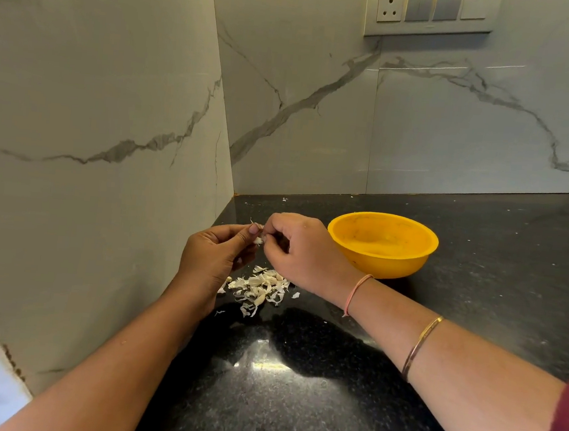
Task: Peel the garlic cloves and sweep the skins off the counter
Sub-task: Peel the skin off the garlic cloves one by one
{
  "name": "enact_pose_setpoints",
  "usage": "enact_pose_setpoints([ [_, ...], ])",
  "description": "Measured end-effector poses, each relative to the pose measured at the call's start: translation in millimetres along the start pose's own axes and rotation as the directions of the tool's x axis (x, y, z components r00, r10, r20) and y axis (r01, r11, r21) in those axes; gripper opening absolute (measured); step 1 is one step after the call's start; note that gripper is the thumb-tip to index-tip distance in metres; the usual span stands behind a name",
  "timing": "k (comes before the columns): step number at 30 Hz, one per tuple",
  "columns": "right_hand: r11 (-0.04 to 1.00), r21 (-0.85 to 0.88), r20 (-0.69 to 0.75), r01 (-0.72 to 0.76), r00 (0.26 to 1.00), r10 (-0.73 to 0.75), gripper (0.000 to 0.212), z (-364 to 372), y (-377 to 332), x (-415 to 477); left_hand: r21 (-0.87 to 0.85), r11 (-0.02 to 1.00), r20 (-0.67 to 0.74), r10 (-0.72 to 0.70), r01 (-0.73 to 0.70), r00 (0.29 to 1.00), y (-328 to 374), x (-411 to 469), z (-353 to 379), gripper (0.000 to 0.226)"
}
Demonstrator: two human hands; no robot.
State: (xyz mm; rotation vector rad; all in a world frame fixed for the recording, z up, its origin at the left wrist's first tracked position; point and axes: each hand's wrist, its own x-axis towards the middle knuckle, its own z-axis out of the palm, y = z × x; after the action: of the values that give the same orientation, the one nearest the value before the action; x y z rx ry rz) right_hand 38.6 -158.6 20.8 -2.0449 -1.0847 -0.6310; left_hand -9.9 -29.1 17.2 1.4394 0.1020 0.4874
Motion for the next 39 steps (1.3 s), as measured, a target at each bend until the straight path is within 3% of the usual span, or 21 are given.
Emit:
enact_pose_setpoints([
  [10,0.991,-0.009,-0.221,-0.130,0.967,0.125,0.010,-7,5,6,0.149,0.987,0.039,0.055,-0.060,0.998,-3,-1,1,0.004],
  [12,0.987,0.008,-0.173,-0.159,0.972,0.158,0.015,-7,6,5,0.132,0.989,0.014,0.068,-0.069,0.998,-4,1,0,0.006],
  [15,0.978,0.019,0.013,-0.206,0.978,0.206,0.028,-2,3,1,0.093,0.992,-0.042,0.090,-0.086,0.995,-4,4,-2,0.007],
  [18,0.971,-0.024,0.134,-0.236,0.962,0.237,0.021,1,1,0,0.059,0.994,-0.082,0.093,-0.088,0.992,-4,4,-4,0.004],
  [20,0.959,0.031,0.187,-0.281,0.944,0.271,0.008,1,1,1,0.052,0.995,-0.099,0.095,-0.090,0.991,-4,4,-4,0.003],
  [24,0.886,0.248,0.209,-0.392,0.915,0.346,0.013,1,-1,1,0.046,0.995,-0.104,0.097,-0.093,0.990,-2,3,-3,0.003],
  [28,0.899,0.244,0.186,-0.363,0.928,0.324,0.027,1,-4,1,0.018,0.997,-0.073,0.077,-0.076,0.994,-3,2,-2,0.004],
  [39,0.931,0.292,0.081,-0.222,0.975,0.207,0.019,4,1,1,-0.161,0.974,0.071,-0.153,0.162,0.986,2,6,-3,0.020],
])
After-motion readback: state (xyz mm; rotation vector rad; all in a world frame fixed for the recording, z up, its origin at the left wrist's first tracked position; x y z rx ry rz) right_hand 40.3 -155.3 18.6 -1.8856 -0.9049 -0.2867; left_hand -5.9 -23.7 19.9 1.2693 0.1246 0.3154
